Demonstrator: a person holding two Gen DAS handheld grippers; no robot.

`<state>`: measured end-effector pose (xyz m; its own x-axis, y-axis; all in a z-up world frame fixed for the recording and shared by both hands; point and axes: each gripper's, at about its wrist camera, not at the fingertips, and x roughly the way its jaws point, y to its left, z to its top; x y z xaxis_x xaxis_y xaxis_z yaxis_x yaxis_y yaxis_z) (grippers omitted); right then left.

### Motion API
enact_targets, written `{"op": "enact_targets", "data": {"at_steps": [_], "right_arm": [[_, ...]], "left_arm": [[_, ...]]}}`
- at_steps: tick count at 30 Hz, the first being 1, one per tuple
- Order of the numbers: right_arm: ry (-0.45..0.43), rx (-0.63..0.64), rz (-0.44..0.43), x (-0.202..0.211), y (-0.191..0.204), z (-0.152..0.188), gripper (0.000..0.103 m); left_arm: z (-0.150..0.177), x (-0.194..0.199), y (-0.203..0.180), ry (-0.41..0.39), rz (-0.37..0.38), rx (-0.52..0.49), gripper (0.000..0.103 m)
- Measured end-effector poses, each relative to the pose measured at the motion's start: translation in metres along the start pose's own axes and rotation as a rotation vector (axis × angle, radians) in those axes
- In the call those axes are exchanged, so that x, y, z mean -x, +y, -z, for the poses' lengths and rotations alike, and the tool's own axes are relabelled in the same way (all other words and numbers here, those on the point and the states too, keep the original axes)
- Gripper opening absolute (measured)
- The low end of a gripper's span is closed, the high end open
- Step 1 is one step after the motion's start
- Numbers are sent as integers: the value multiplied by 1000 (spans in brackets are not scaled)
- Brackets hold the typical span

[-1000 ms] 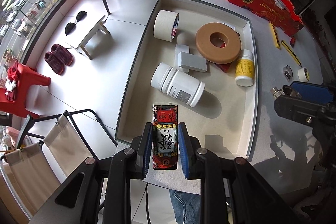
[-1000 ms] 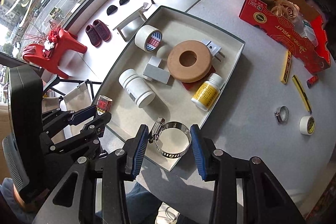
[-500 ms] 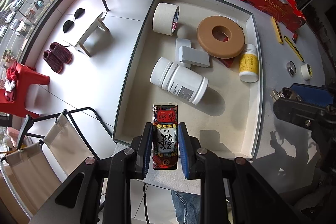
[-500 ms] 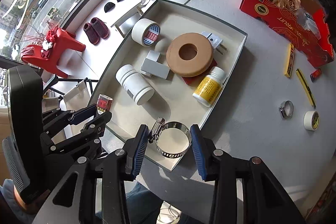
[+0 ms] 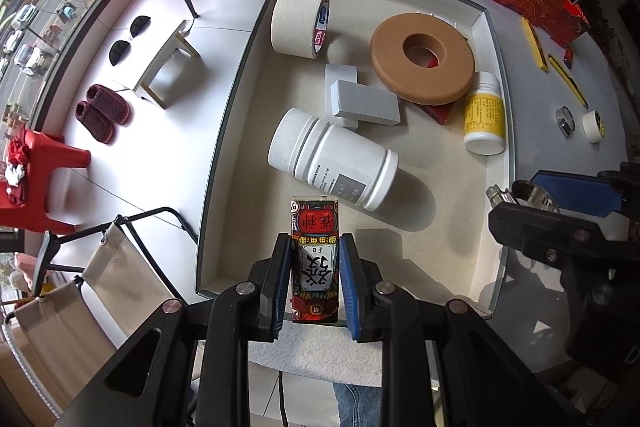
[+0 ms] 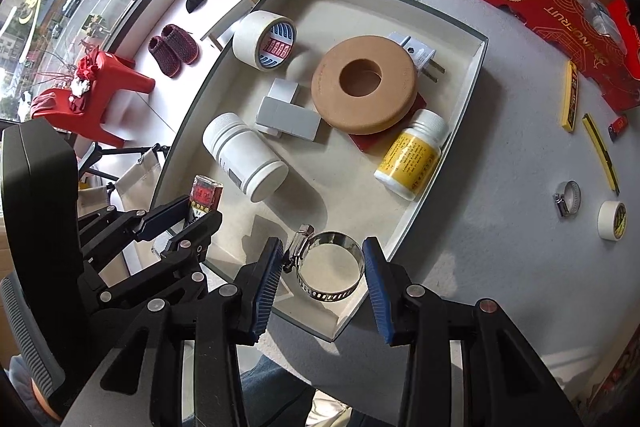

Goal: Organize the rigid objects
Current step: 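Carry the snack box and hose clamp with both tools over the tray, then open the left tool releasing the snack box while the right tool releases the clamp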

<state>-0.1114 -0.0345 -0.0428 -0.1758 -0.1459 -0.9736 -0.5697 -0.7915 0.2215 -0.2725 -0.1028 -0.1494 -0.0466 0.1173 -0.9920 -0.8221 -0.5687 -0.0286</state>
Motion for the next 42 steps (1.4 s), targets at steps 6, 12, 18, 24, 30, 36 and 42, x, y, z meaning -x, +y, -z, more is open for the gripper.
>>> {"op": "enact_targets", "data": {"at_steps": [6, 12, 18, 24, 30, 36, 42], "right_arm": [[6, -40, 4, -8, -7, -7, 43], [5, -50, 8, -14, -7, -16, 43], [17, -58, 0, -21, -7, -22, 43], [49, -63, -10, -31, -8, -20, 43], [92, -80, -52, -39, -12, -17, 43], [61, -100, -61, -29, -18, -16, 77], [63, -118, -57, -22, -20, -13, 89]], "left_arm": [[-5, -5, 1, 3, -3, -4, 26], [-12, -9, 4, 7, -3, 3, 26], [-19, -13, 0, 8, 3, -10, 26], [-16, -20, -8, 30, 3, -36, 26], [-13, -24, -12, 48, -6, -50, 36], [-12, -17, -8, 24, -5, -27, 86], [-13, -9, -6, 15, -9, -20, 103]]}}
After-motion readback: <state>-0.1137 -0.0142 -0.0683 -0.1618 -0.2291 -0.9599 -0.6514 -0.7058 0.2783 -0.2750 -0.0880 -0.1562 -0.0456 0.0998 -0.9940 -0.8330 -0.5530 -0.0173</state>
